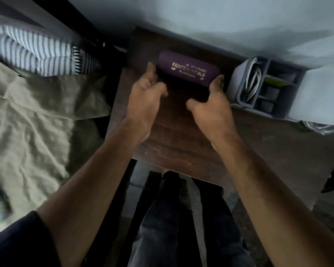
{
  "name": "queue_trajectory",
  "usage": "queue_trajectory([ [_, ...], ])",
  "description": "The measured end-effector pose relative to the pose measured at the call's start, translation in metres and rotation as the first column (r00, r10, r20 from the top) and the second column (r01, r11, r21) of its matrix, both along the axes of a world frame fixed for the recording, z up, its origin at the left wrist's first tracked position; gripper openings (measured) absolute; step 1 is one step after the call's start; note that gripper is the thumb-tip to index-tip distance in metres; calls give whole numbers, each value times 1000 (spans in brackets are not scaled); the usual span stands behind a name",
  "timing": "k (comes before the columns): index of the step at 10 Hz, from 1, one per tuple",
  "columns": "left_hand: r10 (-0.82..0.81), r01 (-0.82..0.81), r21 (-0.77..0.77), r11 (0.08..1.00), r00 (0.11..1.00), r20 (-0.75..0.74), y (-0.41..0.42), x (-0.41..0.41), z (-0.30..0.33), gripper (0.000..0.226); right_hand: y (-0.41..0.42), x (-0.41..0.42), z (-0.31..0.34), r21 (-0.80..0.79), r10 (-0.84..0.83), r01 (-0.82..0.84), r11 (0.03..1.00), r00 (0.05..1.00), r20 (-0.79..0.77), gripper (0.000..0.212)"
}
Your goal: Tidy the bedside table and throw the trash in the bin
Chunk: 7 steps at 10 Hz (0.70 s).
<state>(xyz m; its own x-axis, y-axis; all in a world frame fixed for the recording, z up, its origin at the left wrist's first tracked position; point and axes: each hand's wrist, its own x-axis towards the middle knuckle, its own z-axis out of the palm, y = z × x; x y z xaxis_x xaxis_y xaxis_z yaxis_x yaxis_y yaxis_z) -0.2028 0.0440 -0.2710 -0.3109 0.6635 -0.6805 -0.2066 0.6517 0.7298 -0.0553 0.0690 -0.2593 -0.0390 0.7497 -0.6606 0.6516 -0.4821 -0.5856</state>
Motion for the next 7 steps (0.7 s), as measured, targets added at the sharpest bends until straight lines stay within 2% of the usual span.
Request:
queue_trajectory([
  [2,-34,34,24,999,999,-20,-2,-5,-10,92,0,-2,-1,30,-27,27,999,1000,0,102],
  [4,-41,42,71,997,999,-17,2,-8,-7,93,0,2,-6,111,14,-20,994,998,57,103],
  [6,-97,103,86,991,993,-70,5,-6,12,71,1,7,4,143,85,-95,985,994,74,102],
  [7,-129,162,173,972,974,-188,6,2,26,69,3,9,17,268,87,-101,958,994,63,93],
])
